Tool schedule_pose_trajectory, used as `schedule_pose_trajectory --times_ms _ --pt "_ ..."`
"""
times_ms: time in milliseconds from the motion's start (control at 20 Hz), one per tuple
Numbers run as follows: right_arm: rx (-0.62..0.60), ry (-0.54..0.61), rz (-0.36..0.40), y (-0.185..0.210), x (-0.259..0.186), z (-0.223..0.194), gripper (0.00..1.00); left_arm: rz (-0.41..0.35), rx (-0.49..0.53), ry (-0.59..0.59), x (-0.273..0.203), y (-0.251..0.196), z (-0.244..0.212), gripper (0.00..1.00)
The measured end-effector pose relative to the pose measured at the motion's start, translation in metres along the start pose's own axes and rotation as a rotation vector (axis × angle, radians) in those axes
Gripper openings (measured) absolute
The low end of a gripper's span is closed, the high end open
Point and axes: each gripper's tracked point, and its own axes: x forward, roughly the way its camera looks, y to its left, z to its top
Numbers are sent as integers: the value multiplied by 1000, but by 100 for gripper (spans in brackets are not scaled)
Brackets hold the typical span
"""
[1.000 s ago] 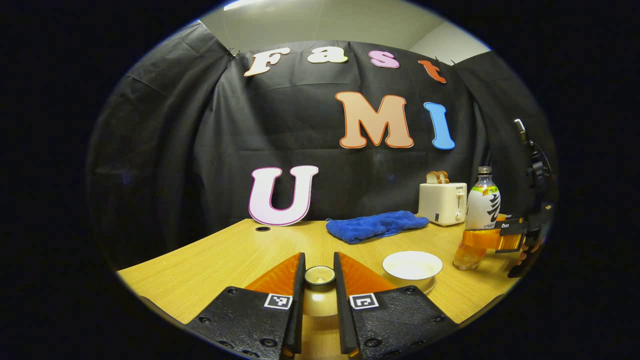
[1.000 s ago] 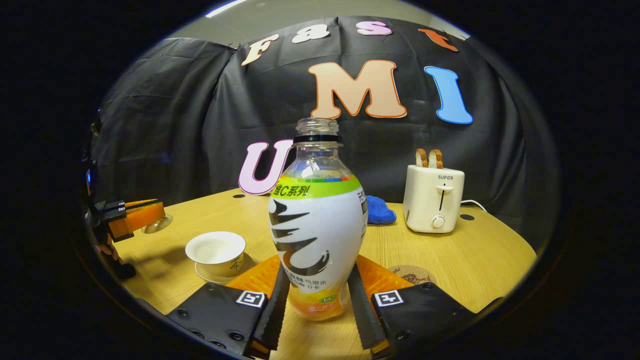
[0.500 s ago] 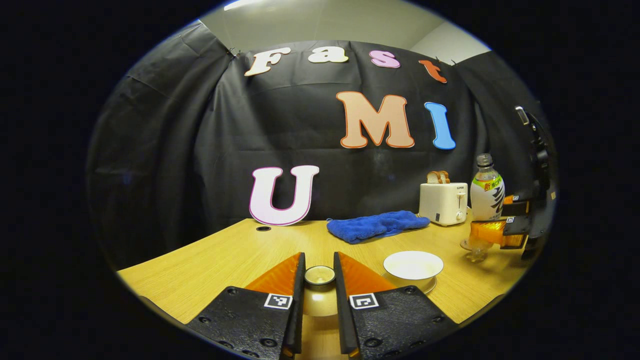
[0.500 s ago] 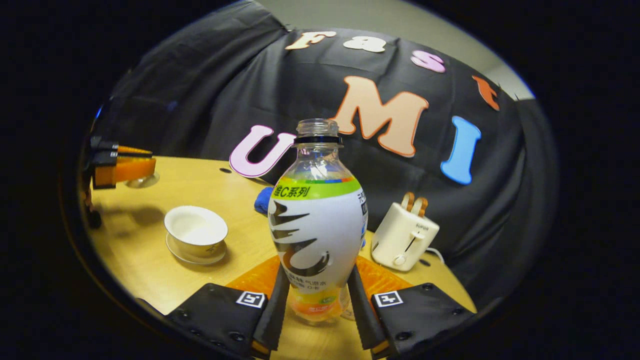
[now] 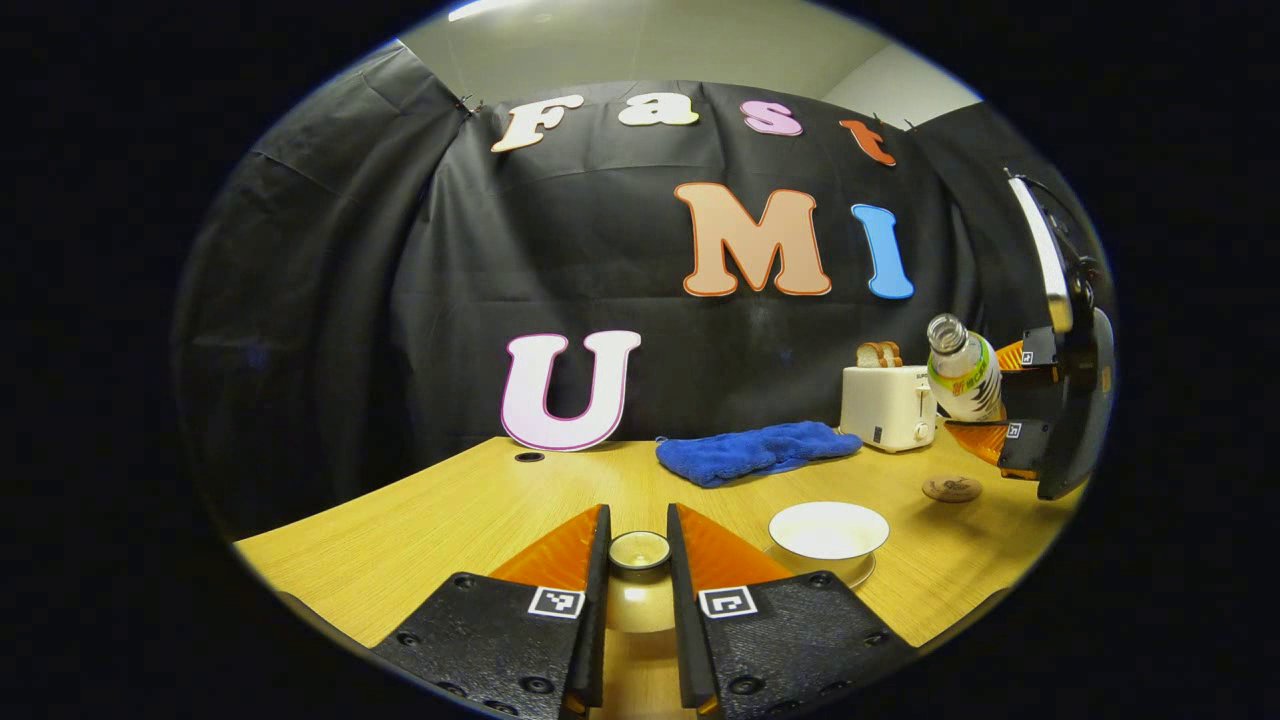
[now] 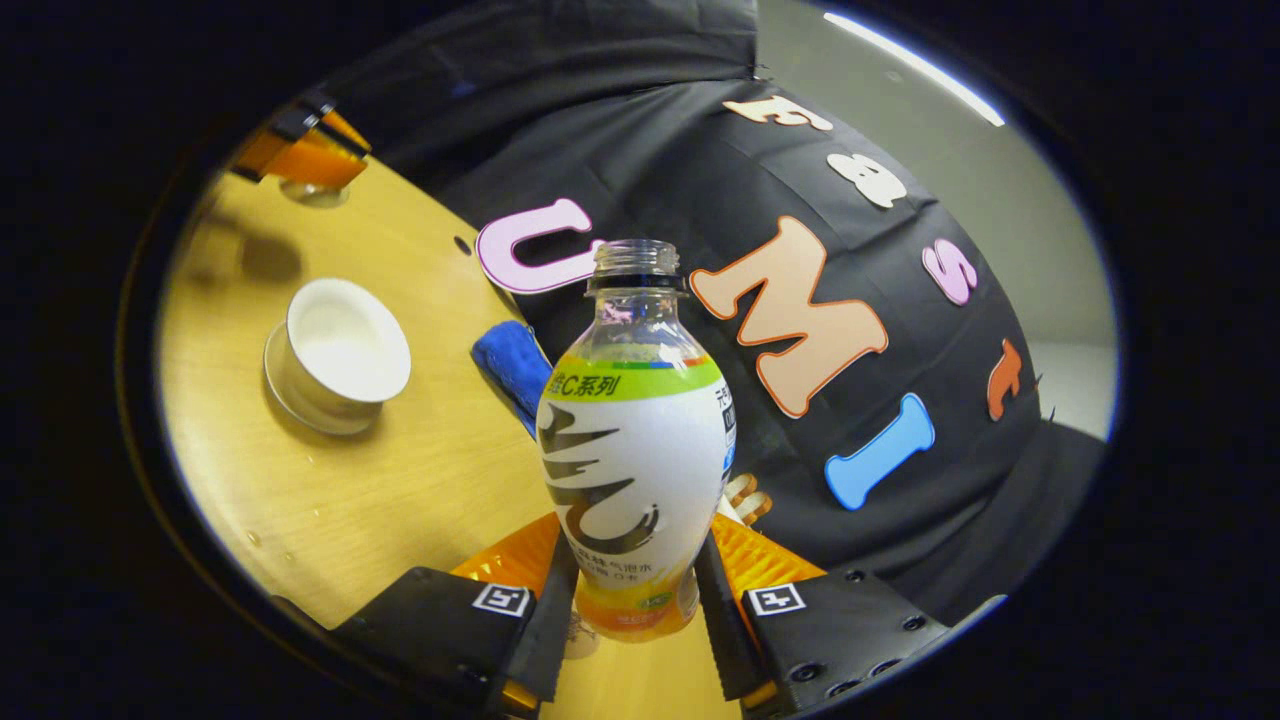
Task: Open the teacup lid with one hand, grasp the water bottle and pour water into the teacup with the other hand; after pouring, place the water bottle on the coaster and then close the teacup lid.
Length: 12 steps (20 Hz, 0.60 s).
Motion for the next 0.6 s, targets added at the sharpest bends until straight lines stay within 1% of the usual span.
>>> schedule_pose_trajectory --times_ms 100,250,450,600 --pt "-85 -2 -20 -3 2 1 63 0 0 0 0 0 0 27" --pt "-174 -15 -39 -2 7 9 63 0 -1 1 1 0 1 27" --pt "-285 -19 -17 14 13 12 64 0 -1 1 0 0 1 27" --pt "-391 -20 -31 19 16 12 64 0 -2 1 -1 0 1 27"
